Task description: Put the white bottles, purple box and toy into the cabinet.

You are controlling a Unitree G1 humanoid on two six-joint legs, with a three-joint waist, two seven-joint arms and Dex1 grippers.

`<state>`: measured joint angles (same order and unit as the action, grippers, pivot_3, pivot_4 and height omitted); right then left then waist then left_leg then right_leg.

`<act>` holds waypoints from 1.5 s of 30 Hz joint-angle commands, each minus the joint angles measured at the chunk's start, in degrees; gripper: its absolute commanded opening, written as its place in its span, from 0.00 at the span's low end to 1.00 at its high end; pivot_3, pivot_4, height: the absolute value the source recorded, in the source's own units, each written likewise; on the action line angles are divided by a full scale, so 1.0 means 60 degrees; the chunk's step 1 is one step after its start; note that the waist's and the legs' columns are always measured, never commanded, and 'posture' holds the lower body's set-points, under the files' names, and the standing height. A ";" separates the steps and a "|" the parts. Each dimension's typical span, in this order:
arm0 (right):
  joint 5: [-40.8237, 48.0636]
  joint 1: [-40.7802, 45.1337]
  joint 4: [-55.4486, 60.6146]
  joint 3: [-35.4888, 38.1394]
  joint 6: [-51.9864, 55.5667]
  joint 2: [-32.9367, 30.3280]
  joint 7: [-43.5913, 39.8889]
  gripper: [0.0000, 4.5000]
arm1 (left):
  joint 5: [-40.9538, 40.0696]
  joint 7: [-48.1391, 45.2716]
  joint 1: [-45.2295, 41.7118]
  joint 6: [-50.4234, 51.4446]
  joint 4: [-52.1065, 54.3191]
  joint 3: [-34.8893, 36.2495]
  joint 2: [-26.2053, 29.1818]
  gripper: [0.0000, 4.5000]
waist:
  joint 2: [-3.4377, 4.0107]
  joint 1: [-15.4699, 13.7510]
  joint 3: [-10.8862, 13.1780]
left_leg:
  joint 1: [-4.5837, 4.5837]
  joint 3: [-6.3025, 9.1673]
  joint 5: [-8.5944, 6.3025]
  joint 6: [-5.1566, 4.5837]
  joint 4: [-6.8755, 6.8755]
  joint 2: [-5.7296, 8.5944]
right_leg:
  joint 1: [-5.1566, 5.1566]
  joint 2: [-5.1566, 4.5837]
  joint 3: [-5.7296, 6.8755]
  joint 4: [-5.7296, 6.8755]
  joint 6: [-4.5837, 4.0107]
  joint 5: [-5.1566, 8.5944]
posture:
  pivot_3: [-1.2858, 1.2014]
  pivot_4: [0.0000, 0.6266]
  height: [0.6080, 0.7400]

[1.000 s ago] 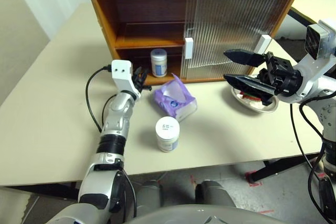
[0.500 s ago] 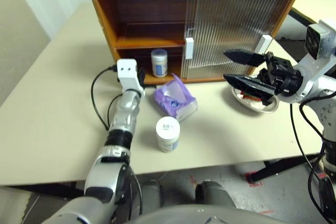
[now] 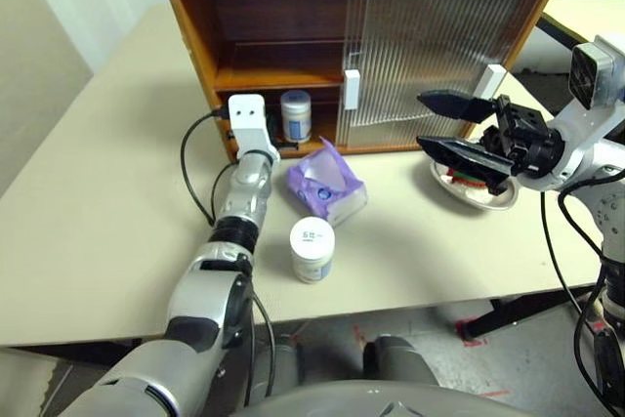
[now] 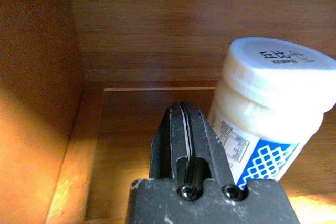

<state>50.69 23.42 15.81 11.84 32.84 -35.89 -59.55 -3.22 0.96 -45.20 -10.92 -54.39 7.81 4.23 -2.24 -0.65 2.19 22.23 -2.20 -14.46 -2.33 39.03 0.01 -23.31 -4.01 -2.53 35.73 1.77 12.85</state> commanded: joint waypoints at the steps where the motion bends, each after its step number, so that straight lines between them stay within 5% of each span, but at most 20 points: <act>1: 0.0051 0.0061 0.0176 0.0053 0.0017 -0.0127 0.0022 1.00 | 0.0119 0.0035 -0.0356 -0.0258 -0.0759 -0.0049 -0.0059 0.01 | 0.0000 0.0016 0.0000 | 0.0000 0.0000 0.0000 0.0000 0.0000 0.0001 | 0.0000 0.0000 0.0000 0.0000 0.0000 0.0000 | 0.49 0.00 1.00; 20: 0.0067 -0.0062 0.0354 0.0131 -0.0032 -0.0122 0.0223 1.00 | 0.0120 -0.0448 -0.1701 -0.0602 -0.2578 -0.0044 -0.0184 0.01 | -0.0001 0.0236 0.0000 | 0.0004 0.0002 -0.0007 0.0013 0.0000 0.0010 | 0.0000 0.0003 0.0000 -0.0003 0.0006 -0.0002 | 0.48 0.00 1.00; 45: -0.0082 -0.0015 0.0163 0.0055 -0.0185 -0.0087 0.0104 1.00 | -0.0208 -0.1081 -0.1380 -0.0871 -0.2339 0.0348 0.0089 0.01 | -0.0001 0.0467 0.0000 | 0.0002 0.0002 -0.0006 0.0011 0.0000 0.0008 | -0.0001 0.0002 -0.0002 0.0000 0.0008 -0.0004 | 0.49 0.00 1.00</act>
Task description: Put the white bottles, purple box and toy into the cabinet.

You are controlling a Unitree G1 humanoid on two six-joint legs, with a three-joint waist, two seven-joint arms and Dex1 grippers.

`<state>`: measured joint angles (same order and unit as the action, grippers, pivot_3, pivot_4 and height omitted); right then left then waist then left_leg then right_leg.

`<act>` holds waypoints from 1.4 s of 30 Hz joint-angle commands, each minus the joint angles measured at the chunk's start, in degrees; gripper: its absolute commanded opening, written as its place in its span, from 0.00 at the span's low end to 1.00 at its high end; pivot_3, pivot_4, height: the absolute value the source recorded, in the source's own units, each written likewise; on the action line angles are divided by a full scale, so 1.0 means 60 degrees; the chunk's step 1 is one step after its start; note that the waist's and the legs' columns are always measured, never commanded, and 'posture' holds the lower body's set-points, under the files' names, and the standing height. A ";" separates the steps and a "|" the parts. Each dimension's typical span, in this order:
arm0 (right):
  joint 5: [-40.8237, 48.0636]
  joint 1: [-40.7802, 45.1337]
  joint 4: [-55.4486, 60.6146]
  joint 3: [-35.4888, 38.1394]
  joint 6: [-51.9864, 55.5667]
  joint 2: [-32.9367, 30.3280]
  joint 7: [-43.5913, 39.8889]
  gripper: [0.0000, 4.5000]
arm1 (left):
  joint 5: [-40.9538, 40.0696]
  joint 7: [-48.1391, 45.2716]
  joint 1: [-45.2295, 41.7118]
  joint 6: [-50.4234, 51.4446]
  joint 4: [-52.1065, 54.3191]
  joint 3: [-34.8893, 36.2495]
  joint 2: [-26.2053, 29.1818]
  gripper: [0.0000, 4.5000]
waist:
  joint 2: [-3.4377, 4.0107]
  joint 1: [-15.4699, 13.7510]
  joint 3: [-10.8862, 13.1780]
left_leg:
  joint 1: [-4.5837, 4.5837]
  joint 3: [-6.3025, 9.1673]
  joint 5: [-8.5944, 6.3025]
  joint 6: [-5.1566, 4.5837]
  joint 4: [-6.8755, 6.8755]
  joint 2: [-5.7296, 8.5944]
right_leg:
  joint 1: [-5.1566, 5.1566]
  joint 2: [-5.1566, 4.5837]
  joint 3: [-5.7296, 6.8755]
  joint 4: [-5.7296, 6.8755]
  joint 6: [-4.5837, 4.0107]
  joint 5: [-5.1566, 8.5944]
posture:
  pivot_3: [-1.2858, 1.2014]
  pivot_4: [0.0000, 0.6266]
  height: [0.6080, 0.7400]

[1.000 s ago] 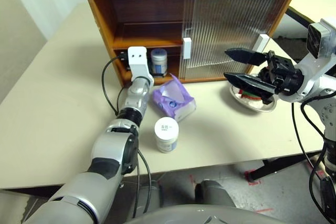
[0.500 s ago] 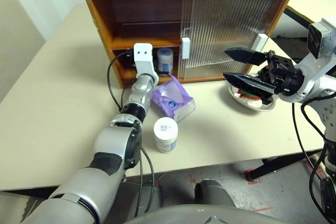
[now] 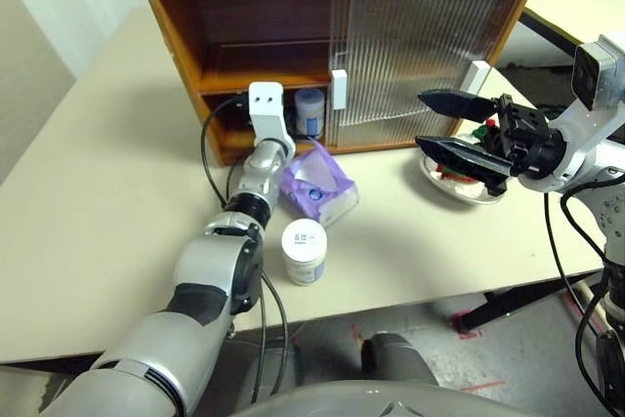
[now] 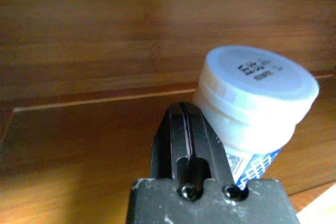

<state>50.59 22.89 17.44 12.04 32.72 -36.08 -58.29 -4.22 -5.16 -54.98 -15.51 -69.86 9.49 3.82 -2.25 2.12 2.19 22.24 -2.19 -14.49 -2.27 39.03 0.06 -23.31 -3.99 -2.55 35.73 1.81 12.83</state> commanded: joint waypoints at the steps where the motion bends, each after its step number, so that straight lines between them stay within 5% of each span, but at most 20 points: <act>1: -0.0078 0.0088 -0.0135 -0.0008 -0.0166 -0.0046 -0.0135 1.00 | -0.0049 -0.0053 0.0304 -0.0121 0.0294 0.0096 0.0233 0.01 | 0.0000 0.0007 0.0000 | -0.0001 0.0000 0.0000 0.0000 0.0000 0.0000 | 0.0000 0.0000 0.0000 0.0001 0.0000 0.0000 | 0.49 0.00 1.00; 16: -0.0174 0.0332 -0.0411 -0.0173 -0.0147 0.0050 -0.0367 1.00 | -0.0573 -0.0685 0.1281 0.0533 0.2582 0.0262 0.0319 0.01 | -0.0002 -0.0061 -0.0001 | 0.0001 0.0002 0.0000 0.0000 0.0000 -0.0025 | 0.0000 -0.0010 -0.0011 0.0002 0.0012 -0.0013 | 0.51 0.00 1.00; 23: -0.0186 0.0375 -0.0493 -0.0195 -0.0117 0.0060 -0.0431 1.00 | -0.1390 -0.2783 0.3172 0.2372 0.6094 -0.0210 0.0623 0.01 | -0.0001 -0.0007 -0.0002 | -0.0005 -0.0002 0.0001 -0.0002 0.0000 -0.0033 | -0.0002 -0.0003 -0.0020 0.0008 0.0007 -0.0015 | 0.51 0.00 1.00; 27: -0.0201 0.0389 -0.0550 -0.0232 -0.0124 0.0077 -0.0469 1.00 | -0.1711 -0.3602 0.3911 0.3149 0.7638 -0.0348 0.1198 0.21 | -0.0001 -0.0032 -0.0002 | -0.0010 0.0000 0.0005 -0.0009 0.0000 -0.0042 | -0.0003 0.0008 -0.0022 0.0013 -0.0007 -0.0022 | 0.52 0.00 1.00; 36: -0.0267 0.0522 -0.0679 -0.0347 -0.0181 0.0185 -0.0524 1.00 | -0.2895 -0.5760 0.4261 0.3960 0.8743 -0.0305 0.2241 1.00 | 0.0000 -0.0154 -0.0003 | -0.0016 -0.0006 0.0031 -0.0032 0.0001 -0.0034 | 0.0004 0.0003 -0.0026 0.0005 -0.0009 -0.0023 | 0.52 0.00 1.00; 42: -0.0280 0.0535 -0.0683 -0.0364 -0.0195 0.0205 -0.0528 1.00 | -0.3556 -0.7677 0.5029 0.4269 0.9410 -0.0299 0.3221 1.00 | 0.0007 -0.0162 -0.0006 | -0.0027 -0.0015 0.0033 -0.0036 0.0001 -0.0044 | -0.0001 0.0008 -0.0026 0.0010 -0.0030 -0.0012 | 0.52 0.00 1.00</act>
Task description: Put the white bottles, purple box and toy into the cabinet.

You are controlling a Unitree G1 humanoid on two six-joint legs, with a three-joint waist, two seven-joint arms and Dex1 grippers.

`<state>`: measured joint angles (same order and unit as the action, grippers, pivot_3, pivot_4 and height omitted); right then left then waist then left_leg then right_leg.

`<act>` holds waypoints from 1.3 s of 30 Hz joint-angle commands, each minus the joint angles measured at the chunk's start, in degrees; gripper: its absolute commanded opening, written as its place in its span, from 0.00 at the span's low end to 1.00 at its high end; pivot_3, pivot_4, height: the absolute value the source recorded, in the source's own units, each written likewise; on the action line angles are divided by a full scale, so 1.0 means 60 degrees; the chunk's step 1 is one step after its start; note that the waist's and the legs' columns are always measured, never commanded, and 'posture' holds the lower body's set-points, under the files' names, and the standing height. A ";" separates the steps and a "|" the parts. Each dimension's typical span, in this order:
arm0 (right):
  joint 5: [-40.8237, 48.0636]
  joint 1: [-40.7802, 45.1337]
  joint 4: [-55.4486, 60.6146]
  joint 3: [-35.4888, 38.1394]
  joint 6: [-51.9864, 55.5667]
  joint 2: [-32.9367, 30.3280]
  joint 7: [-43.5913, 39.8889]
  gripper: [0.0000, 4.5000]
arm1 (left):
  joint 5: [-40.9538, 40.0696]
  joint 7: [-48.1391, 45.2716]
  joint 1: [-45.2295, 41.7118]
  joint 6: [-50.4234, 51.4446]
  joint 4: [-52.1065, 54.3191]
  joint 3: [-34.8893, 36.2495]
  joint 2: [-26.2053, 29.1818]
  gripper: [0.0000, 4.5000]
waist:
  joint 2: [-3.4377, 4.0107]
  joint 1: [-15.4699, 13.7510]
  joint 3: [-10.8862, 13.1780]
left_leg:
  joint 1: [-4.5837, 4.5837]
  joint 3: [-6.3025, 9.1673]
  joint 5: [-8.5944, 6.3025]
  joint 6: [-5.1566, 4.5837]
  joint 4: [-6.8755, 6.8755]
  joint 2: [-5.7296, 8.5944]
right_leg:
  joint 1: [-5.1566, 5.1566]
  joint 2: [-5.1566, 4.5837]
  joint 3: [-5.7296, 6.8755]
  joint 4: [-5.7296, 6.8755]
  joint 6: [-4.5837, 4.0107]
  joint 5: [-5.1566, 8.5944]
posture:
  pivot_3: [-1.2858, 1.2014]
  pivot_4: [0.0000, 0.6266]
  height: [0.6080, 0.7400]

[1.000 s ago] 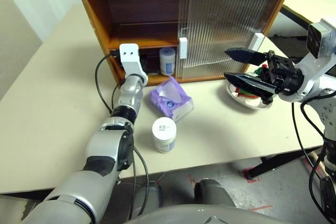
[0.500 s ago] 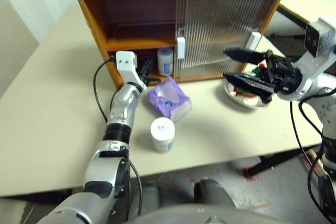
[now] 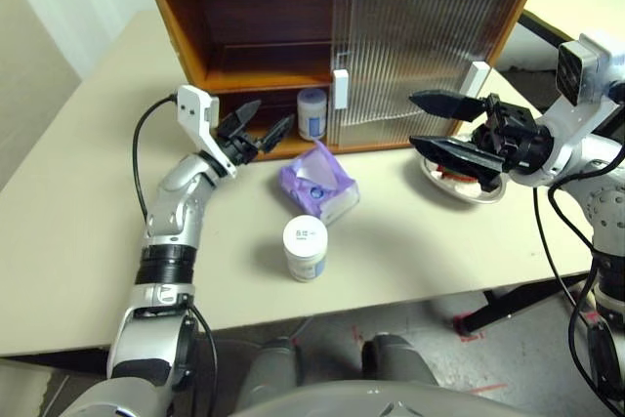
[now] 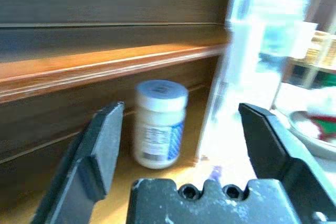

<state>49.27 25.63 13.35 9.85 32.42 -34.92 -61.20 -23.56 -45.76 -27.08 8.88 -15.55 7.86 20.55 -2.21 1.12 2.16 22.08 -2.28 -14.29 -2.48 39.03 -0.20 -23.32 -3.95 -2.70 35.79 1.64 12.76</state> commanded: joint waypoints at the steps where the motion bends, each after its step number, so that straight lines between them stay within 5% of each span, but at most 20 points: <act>1: -0.0057 0.0080 -0.0002 0.0003 -0.0142 0.0010 -0.0044 1.00 | -0.0489 -0.1268 0.0517 0.0270 0.0455 0.0013 0.0631 1.00 | 0.0001 0.0007 0.0000 | -0.0001 -0.0001 0.0000 0.0000 0.0000 -0.0003 | -0.0001 0.0000 0.0001 0.0001 -0.0002 0.0002 | 0.52 0.00 1.00; 9: -0.0049 0.0159 -0.0057 -0.0020 -0.0109 -0.0004 -0.0116 1.00 | -0.1181 -0.3950 0.1473 -0.0540 0.0189 0.0530 0.1894 1.00 | 0.0005 -0.0080 0.0000 | -0.0001 -0.0008 -0.0004 0.0007 0.0000 -0.0020 | -0.0005 -0.0005 0.0010 0.0000 -0.0018 0.0014 | 0.53 0.00 1.00; 20: -0.0120 0.0489 -0.0328 -0.0094 -0.0034 -0.0101 -0.0358 1.00 | -0.1143 -0.6762 0.3071 -0.1150 0.0710 -0.0212 0.2544 1.00 | 0.0023 -0.0122 0.0004 | 0.0007 -0.0014 -0.0023 0.0040 0.0000 -0.0069 | -0.0009 -0.0011 0.0048 -0.0001 -0.0055 0.0035 | 0.53 0.00 1.00; 39: -0.0079 0.0450 -0.0143 0.0001 0.0058 -0.0269 -0.0341 1.00 | -0.0912 -0.7789 0.2503 -0.4029 -0.1647 -0.2450 0.2508 1.00 | 0.0076 -0.0097 0.0001 | 0.0014 -0.0018 -0.0023 0.0039 0.0000 -0.0082 | -0.0015 -0.0005 0.0058 0.0000 -0.0035 0.0052 | 0.52 0.00 1.00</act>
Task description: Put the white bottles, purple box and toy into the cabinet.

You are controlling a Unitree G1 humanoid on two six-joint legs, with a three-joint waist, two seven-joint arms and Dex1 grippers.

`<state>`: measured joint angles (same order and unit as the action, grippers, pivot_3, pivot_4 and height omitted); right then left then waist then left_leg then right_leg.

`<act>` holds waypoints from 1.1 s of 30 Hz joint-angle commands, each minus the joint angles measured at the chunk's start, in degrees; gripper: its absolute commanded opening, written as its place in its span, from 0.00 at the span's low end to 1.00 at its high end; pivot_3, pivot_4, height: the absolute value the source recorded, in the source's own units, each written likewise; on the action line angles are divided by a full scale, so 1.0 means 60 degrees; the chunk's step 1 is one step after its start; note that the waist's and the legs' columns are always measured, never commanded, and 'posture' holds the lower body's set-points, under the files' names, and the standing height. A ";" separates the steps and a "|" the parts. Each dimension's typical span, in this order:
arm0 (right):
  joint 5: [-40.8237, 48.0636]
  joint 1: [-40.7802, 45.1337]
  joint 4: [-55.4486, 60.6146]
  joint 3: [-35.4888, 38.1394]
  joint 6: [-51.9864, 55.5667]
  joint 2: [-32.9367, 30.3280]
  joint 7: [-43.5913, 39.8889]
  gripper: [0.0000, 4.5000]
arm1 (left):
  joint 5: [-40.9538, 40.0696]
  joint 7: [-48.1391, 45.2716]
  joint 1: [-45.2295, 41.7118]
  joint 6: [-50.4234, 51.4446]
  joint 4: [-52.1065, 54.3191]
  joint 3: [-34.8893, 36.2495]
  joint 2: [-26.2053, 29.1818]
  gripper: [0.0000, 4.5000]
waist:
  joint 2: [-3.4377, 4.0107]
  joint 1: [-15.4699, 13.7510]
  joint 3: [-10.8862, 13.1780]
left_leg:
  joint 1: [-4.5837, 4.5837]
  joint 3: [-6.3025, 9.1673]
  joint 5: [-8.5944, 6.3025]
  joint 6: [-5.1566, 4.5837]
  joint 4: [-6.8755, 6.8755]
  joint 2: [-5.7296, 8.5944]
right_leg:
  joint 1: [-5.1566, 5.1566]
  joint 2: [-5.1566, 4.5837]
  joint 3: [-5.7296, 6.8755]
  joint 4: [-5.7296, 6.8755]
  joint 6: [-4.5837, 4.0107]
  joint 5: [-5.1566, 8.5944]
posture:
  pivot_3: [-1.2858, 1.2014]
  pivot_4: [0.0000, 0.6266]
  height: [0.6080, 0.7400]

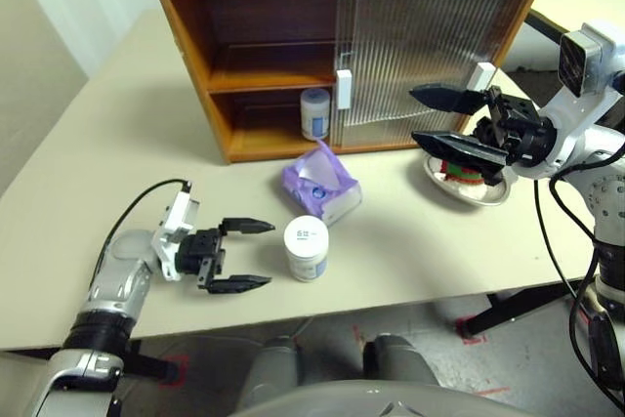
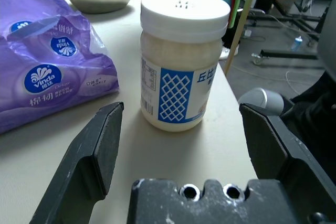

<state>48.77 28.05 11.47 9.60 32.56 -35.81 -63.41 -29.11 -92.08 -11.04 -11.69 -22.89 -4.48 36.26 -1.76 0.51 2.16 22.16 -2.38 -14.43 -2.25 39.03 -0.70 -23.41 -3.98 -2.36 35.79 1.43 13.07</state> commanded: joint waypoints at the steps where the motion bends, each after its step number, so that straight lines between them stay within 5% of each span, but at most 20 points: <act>1: 0.0010 0.0038 0.0181 0.0056 0.0039 -0.0134 0.0034 1.00 | 0.0014 -0.0071 -0.0223 -0.0739 -0.0527 -0.0441 -0.0182 1.00 | 0.0002 0.0005 0.0000 | 0.0000 -0.0001 0.0000 0.0000 0.0000 0.0000 | 0.0000 0.0000 0.0000 0.0000 0.0000 0.0000 | 0.51 0.00 1.00; 33: 0.0155 -0.0244 0.0537 0.0268 0.0052 -0.0261 0.0401 1.00 | 0.0428 0.0175 -0.0853 0.0855 0.0782 -0.0535 -0.1086 1.00 | 0.0002 0.0211 0.0000 | 0.0001 -0.0014 0.0022 -0.0038 0.0000 0.0001 | 0.0001 0.0013 -0.0010 -0.0001 0.0024 0.0013 | 0.50 0.00 1.00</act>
<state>48.94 27.21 13.57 10.08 32.63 -36.98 -61.31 -27.50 -90.54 -15.55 -6.64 -18.47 -7.45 29.52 -1.75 1.77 2.17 22.17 -2.47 -14.30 -2.48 39.03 -0.69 -23.40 -3.90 -2.42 35.78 1.57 13.14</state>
